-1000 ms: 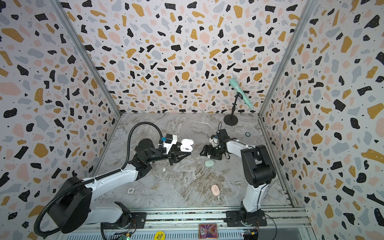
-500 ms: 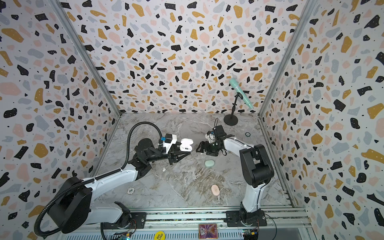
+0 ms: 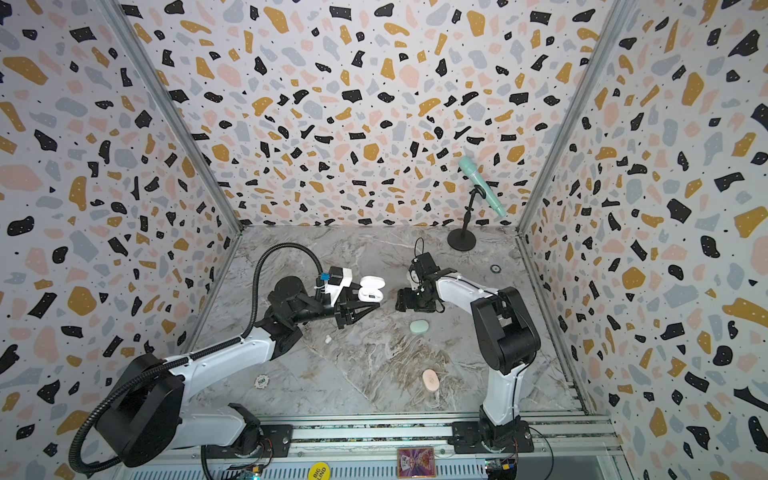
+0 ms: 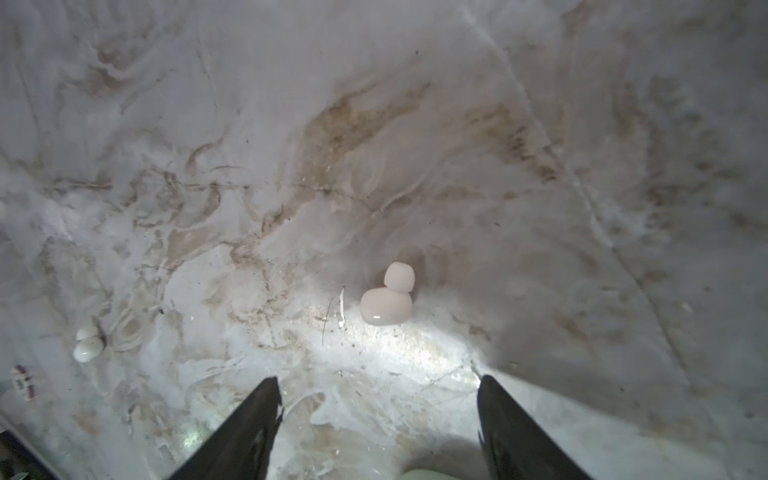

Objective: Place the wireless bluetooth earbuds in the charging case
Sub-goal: 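Lower the right gripper over the white earbud beside the mint-green case, then close the right gripper on the white earbud and lift it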

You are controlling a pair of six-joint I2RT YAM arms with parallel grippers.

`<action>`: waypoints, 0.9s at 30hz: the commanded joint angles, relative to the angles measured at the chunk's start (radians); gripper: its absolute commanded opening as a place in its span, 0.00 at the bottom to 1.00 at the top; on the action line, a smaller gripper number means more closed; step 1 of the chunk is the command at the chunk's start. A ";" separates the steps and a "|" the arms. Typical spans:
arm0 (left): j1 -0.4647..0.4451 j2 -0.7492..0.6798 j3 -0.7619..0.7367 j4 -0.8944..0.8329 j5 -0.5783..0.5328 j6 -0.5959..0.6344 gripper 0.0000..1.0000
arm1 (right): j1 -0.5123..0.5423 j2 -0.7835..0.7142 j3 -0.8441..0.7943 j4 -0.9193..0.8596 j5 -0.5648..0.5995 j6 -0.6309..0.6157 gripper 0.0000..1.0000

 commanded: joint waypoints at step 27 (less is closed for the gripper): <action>0.067 -0.048 -0.051 0.151 0.023 -0.091 0.32 | 0.096 0.070 0.064 -0.118 0.510 -0.074 0.76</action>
